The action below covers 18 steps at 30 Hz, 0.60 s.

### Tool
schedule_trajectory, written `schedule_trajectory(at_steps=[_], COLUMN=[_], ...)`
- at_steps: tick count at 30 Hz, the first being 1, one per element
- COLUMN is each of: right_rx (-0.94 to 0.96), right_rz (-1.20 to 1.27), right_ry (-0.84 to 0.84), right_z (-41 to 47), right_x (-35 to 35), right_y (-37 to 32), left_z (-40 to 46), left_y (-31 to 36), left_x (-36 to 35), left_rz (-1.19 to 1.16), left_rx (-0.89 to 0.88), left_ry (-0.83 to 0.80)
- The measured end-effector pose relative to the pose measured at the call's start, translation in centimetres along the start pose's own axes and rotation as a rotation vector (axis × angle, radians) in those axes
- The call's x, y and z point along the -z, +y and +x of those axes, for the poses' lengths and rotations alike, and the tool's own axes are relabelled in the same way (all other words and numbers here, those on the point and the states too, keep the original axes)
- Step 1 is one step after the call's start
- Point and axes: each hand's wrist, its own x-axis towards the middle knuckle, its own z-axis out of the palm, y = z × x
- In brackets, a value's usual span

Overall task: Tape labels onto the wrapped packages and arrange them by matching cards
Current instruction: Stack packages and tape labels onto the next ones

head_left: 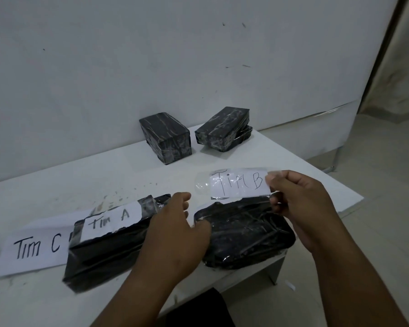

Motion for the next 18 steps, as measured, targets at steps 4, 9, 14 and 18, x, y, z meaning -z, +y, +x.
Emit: schedule_trajectory(at_steps=[4,9,14,18], right_rx=[-0.011,-0.026,-0.04,0.011], right_rz=[0.011,-0.069,-0.212,-0.409], right_ry=[-0.061,-0.102,-0.106,-0.032], right_z=[-0.5,-1.0,-1.2,-1.3], right_x=[0.4,1.0,1.4,1.5], right_y=[-0.9,-1.4,-1.3,-0.9], left_z=[-0.3,0.1,0.2,0.0], left_y=[1.1,1.1,0.5,0.0], left_x=[0.8,0.9,0.5,0.2], left_rz=[-0.242,-0.402,-0.383,-0.416], left_rx=[0.007,0.018,0.027,0.075], left_ry=[-0.002,0.072,0.121,0.076])
